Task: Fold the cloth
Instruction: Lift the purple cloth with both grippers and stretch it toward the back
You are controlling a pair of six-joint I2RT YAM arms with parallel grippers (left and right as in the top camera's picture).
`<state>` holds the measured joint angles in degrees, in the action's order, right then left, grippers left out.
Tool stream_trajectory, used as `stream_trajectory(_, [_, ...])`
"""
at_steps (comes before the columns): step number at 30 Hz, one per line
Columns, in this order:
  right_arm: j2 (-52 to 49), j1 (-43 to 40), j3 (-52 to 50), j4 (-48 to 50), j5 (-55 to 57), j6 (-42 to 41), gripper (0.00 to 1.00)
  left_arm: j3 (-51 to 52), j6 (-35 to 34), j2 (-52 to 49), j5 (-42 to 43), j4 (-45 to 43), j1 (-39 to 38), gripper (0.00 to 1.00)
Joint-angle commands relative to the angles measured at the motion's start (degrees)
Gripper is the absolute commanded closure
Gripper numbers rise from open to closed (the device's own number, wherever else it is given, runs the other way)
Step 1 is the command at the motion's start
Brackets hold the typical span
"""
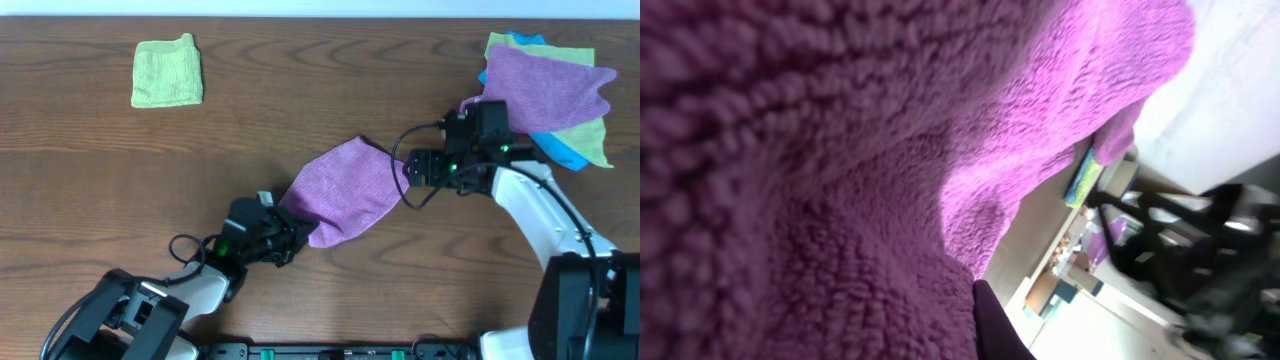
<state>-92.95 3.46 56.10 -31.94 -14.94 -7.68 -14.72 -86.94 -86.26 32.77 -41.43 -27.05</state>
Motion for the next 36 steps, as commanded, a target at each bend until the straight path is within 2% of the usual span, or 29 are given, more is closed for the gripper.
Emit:
stream_trajectory(1, [0.02,-0.28,-4.04,3.23,-0.04,-2.54,0.01,-0.09,2.36,-0.31,4.87,-0.26,2.73,0.94])
stream_trajectory(5, [0.02,-0.28,-7.52,8.98,-2.14,-5.68,0.03,-0.11,2.95,-0.31,6.6,-0.92,4.98,0.94])
stream_trajectory(8, [0.0,-0.26,-8.48,11.26,-2.73,-7.45,0.1,-0.15,2.97,-0.31,7.48,-0.96,5.77,0.94])
stream_trajectory(15, [-0.85,-0.22,-9.03,14.08,-3.78,-8.7,0.11,-0.24,2.91,-0.31,7.78,-1.14,6.88,0.94])
stream_trajectory(22, [-6.1,0.04,-9.03,16.7,-8.04,-10.75,0.14,-1.42,2.89,-0.31,7.78,-1.55,6.88,0.94])
stream_trajectory(28, [-8.09,0.26,-9.03,17.9,-9.42,-11.65,0.26,-2.25,2.89,-0.31,7.8,-1.57,6.91,0.94])
stream_trajectory(36, [-8.13,2.05,-9.03,18.25,-10.21,-12.98,0.33,-2.34,1.6,-0.31,8.02,-2.16,6.91,0.94])
